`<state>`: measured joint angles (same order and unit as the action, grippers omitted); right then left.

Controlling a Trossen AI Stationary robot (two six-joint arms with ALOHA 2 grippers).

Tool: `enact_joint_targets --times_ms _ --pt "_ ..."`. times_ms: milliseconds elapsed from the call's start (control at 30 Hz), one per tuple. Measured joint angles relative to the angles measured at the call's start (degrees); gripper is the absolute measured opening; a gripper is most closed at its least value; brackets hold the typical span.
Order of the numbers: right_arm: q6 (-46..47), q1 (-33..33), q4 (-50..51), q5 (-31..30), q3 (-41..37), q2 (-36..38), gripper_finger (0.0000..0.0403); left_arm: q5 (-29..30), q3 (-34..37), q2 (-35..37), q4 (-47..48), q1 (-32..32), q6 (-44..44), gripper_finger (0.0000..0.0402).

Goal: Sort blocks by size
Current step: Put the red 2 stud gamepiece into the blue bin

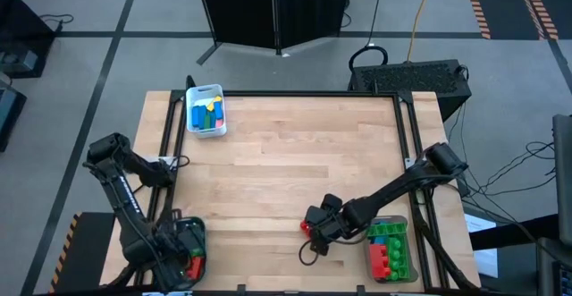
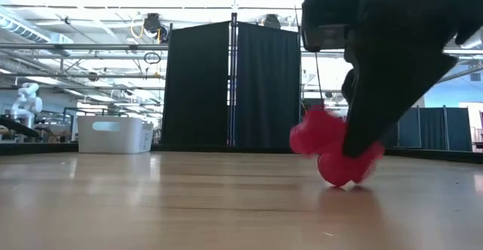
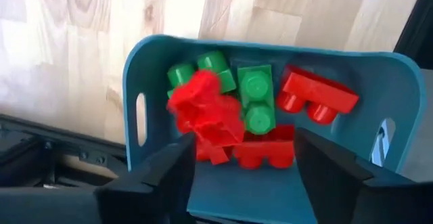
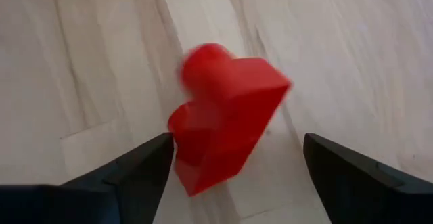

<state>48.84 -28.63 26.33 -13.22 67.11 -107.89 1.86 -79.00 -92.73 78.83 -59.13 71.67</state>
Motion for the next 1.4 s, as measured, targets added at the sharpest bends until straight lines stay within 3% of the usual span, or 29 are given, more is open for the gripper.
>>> enact_joint_targets --times_ms 167,367,500,667,800,1067,1400 --pt "-0.4 0.0 -1.3 0.0 0.0 -0.1 0.0293 -0.4 0.0 0.0 0.3 -0.1 1.5 0.0241" --pt "-1.9 0.2 -1.2 0.1 0.0 -0.1 0.0205 1.8 0.0 0.0 2.0 2.5 1.3 0.0242" --pt "-3.1 0.2 -1.2 0.0 0.0 -0.1 0.0131 8.5 0.0 0.0 2.8 4.8 -0.1 0.0242" --pt "-4.6 0.2 -1.3 -0.3 0.0 -0.1 0.0047 21.1 0.0 0.0 2.3 7.8 -1.9 0.0242" --pt "-5.2 0.2 -1.3 -0.8 0.0 -0.1 0.0005 27.8 0.0 0.0 -0.9 10.2 -6.1 0.0242" --pt "-1.7 0.9 -1.2 -1.2 0.0 -0.1 0.0070 32.5 0.0 0.0 -20.4 14.4 -25.6 0.0242" --pt "-2.8 1.2 -4.7 -0.5 0.0 0.0 0.0182 33.8 8.0 0.0 -31.0 18.6 -30.5 0.0242"
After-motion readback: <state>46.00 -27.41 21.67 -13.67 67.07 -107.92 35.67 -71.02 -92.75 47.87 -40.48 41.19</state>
